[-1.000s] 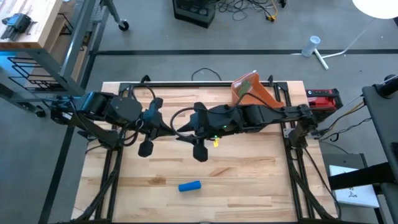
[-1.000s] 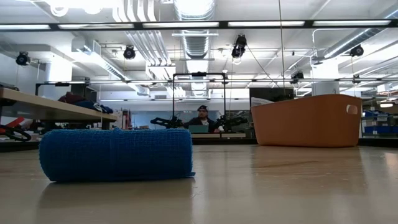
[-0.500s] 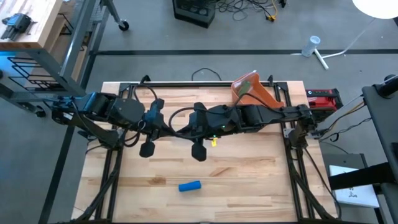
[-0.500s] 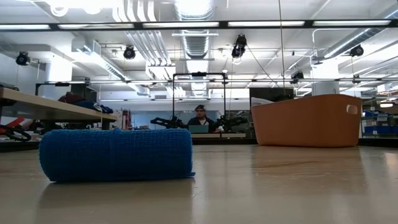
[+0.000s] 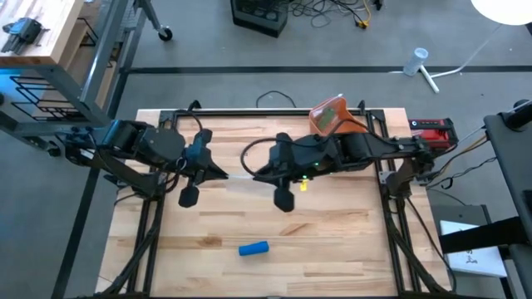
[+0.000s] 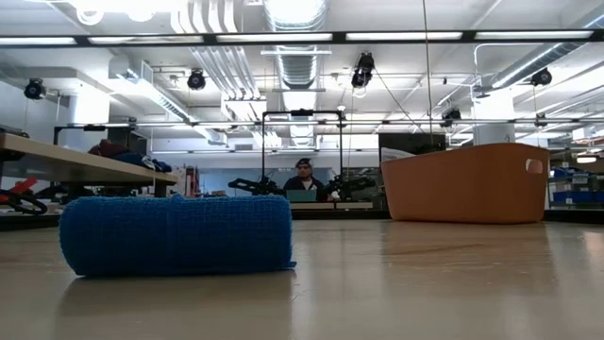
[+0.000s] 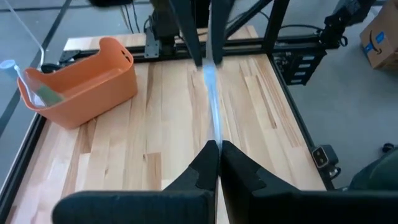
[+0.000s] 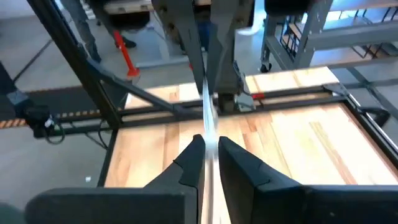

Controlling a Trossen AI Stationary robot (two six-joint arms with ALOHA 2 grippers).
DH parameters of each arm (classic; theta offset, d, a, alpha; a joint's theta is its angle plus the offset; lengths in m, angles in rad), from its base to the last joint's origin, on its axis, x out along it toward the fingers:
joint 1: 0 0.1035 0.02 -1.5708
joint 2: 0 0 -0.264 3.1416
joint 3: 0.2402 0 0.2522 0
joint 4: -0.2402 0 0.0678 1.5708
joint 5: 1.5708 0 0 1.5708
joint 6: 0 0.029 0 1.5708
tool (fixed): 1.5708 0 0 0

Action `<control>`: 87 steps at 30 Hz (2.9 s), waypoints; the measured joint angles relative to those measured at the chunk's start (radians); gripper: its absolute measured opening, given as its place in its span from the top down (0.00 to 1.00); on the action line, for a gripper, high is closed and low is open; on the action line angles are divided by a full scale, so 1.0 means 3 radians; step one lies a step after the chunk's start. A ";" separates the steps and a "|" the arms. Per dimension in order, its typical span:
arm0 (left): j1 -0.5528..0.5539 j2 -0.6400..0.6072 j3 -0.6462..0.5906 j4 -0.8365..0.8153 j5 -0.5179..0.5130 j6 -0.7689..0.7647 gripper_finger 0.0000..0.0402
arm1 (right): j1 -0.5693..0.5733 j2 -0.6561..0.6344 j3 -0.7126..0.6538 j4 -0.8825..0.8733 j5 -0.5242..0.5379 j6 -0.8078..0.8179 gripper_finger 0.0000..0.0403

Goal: Roll bandage
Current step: Open the transparent zip bag

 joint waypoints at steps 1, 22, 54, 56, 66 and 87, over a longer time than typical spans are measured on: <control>0.0000 -0.0016 0.0000 -0.0030 0.0004 -0.0001 1.00 | 0.0010 -0.0030 0.0002 -0.0086 0.0001 0.0008 0.91; 0.0000 -0.0159 0.0000 -0.0006 -0.0024 0.0001 1.00 | 0.0077 -0.0196 0.0005 0.0133 0.0223 -0.0091 0.78; 0.0000 -0.0022 -0.0001 -0.0098 -0.0023 -0.0075 1.00 | 0.0081 0.0030 0.0000 -0.0187 0.0264 0.0080 0.94; -0.0001 -0.0066 -0.0001 -0.0151 -0.0012 -0.0074 1.00 | 0.0093 -0.0017 0.0000 -0.0230 0.0255 0.0081 0.92; 0.0000 -0.0163 0.0000 -0.0249 -0.0017 -0.0074 1.00 | 0.0138 -0.0223 0.0003 -0.0619 0.0251 0.0209 0.96; 0.0000 0.0043 -0.0001 0.0643 -0.0013 0.0339 0.92 | 0.0172 -0.0273 0.0003 -0.0872 0.0268 0.0112 0.94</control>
